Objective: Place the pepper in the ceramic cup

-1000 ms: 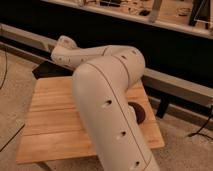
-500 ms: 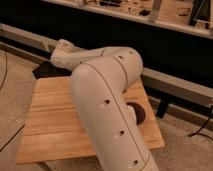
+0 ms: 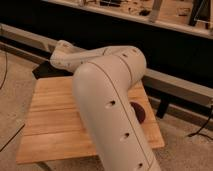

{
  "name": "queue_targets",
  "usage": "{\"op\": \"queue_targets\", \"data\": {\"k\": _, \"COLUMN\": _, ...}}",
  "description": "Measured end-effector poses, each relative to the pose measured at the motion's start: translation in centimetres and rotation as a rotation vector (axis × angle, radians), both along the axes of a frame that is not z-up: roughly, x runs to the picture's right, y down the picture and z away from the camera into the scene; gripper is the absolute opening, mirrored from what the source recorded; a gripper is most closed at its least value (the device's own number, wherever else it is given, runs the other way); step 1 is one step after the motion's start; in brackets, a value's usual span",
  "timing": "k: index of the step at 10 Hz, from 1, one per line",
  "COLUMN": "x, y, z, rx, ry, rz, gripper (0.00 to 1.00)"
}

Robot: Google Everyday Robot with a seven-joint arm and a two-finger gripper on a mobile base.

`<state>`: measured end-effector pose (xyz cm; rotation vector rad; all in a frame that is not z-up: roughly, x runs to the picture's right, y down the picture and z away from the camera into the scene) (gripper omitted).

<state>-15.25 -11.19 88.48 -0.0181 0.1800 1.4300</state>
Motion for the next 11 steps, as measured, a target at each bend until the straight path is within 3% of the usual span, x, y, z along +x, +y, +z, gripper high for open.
{"op": "queue_targets", "data": {"k": 2, "x": 0.37, "y": 0.5, "z": -0.42, "rx": 0.003, "ry": 0.001, "rz": 0.007, "gripper": 0.8}}
{"op": "queue_targets", "data": {"k": 11, "x": 0.18, "y": 0.9, "z": -0.87, "rx": 0.011, "ry": 0.003, "rz": 0.002, "gripper": 0.8}}
